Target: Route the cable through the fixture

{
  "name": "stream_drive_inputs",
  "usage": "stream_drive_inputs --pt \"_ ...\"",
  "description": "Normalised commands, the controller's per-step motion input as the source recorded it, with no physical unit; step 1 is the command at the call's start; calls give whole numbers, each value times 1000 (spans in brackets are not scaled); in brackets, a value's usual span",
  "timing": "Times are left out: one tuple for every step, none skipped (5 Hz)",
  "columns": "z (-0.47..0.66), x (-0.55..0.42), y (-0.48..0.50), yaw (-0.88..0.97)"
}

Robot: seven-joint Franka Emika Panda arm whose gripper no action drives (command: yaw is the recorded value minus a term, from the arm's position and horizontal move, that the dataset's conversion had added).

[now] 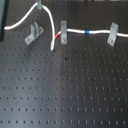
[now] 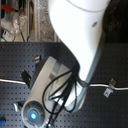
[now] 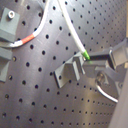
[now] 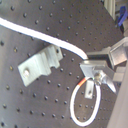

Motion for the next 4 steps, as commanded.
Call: stream_drive_inputs --pt "297 -362 207 563" --pt "332 -360 261 483" --pt "305 -274 281 23" --pt "259 -224 219 0"
